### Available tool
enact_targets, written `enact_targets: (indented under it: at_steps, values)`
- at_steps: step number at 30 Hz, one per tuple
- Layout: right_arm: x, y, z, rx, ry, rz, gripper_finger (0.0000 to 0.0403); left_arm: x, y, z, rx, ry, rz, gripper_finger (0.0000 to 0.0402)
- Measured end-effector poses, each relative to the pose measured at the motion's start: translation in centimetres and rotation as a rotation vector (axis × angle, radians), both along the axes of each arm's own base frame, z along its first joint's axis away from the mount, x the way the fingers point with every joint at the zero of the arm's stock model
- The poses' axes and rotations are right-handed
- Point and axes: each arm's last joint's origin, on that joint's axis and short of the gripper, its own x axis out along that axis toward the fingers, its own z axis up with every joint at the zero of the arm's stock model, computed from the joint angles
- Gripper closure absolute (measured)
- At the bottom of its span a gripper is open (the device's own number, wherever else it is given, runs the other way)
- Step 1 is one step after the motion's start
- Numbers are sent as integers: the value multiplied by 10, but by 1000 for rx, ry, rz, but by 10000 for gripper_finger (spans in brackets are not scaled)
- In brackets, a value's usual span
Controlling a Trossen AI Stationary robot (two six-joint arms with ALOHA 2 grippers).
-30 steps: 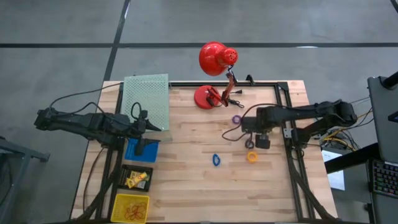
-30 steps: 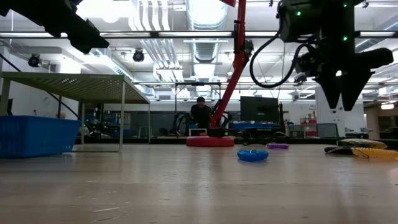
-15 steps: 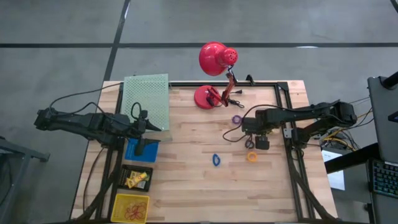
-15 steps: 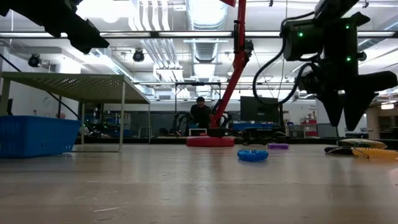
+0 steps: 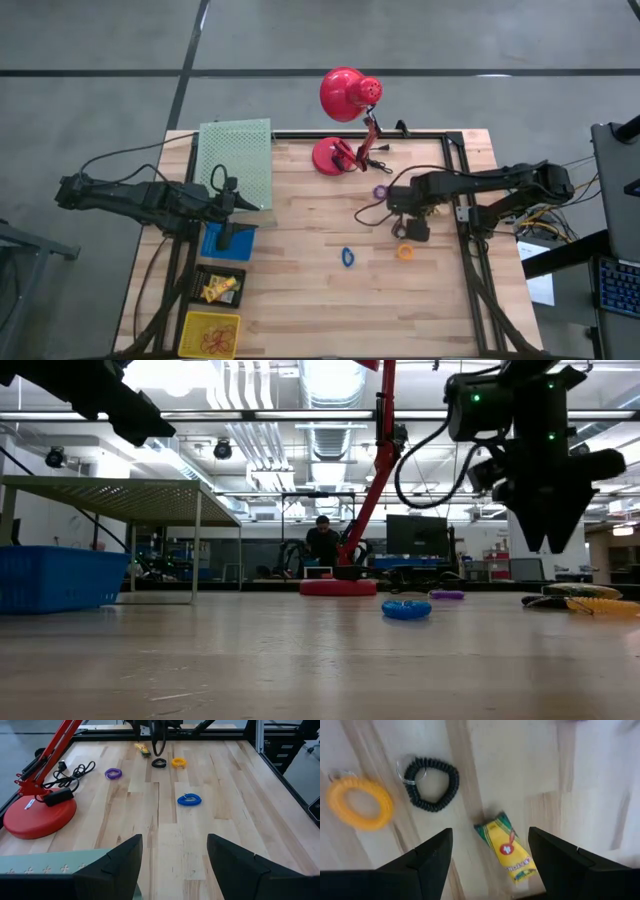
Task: Pick & Place Office Desk Supplies
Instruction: Put the crayons box into the black bin
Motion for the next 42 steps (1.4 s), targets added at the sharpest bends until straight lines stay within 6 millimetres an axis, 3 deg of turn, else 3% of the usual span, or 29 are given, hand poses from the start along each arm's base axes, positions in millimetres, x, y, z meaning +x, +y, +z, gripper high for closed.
enact_targets:
  at_steps: [6, 10, 19, 26, 42]
  values:
    - [3, -1, -1, 11, -4, -142, 128, 0, 0, 0, 0, 0, 0, 172]
    - [8, 0, -17, 31, 84, -200, 118, 0, 0, 0, 0, 2, 0, 172]
    - [16, -7, -54, 9, 304, -135, 115, 0, 0, 0, 1, 4, 0, 172]
    - [17, -11, -56, -58, 316, -65, 115, 0, 0, 0, 1, 4, 0, 172]
    - [14, -20, -63, -54, 273, -104, 127, 0, 0, 0, 1, 4, 0, 172]
